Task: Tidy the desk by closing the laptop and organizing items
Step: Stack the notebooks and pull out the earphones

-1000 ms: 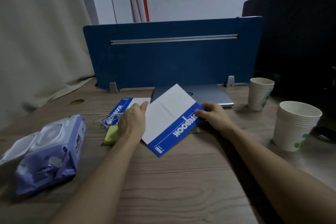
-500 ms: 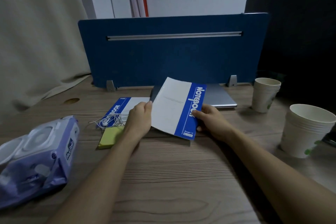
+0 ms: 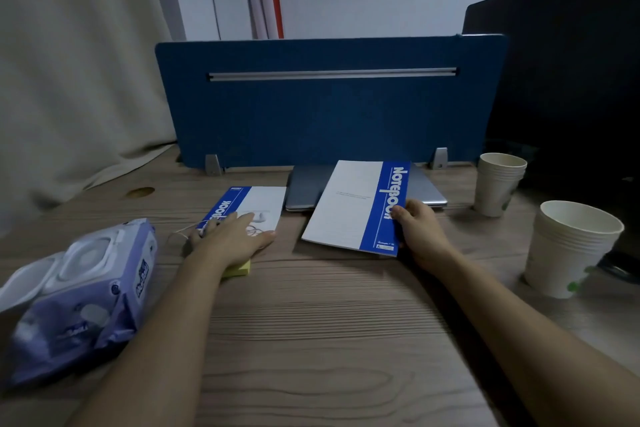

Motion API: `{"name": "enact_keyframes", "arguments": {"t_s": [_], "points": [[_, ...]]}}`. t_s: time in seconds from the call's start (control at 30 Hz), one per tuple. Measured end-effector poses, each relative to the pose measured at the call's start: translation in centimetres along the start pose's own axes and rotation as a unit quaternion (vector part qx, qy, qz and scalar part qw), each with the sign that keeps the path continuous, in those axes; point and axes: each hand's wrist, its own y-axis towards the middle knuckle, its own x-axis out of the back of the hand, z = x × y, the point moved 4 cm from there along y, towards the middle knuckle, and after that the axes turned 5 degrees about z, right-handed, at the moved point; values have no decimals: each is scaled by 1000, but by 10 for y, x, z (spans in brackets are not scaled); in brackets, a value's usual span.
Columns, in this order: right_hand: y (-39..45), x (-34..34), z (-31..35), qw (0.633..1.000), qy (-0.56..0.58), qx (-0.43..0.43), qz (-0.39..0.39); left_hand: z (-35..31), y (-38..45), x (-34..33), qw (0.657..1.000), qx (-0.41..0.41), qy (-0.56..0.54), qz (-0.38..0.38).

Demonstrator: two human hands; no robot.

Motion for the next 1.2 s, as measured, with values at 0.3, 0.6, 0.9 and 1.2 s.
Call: {"name": "enact_keyframes", "arguments": {"t_s": [0.3,0.6,0.9,1.2], "points": [[-7,4,2,999,31,-10,-1,-4,-13,15,973,-101,-146,-144],[6,29,2,997,16,-7,-81,-52,-42,10,934,-260,-229,-91],[11,62,3,985,50,-17,-163,-75,-47,-4,925,-313,-215,-31],[6,47,8,992,34,-12,-122,-82,-50,1,906,-325,-269,-32]]}}
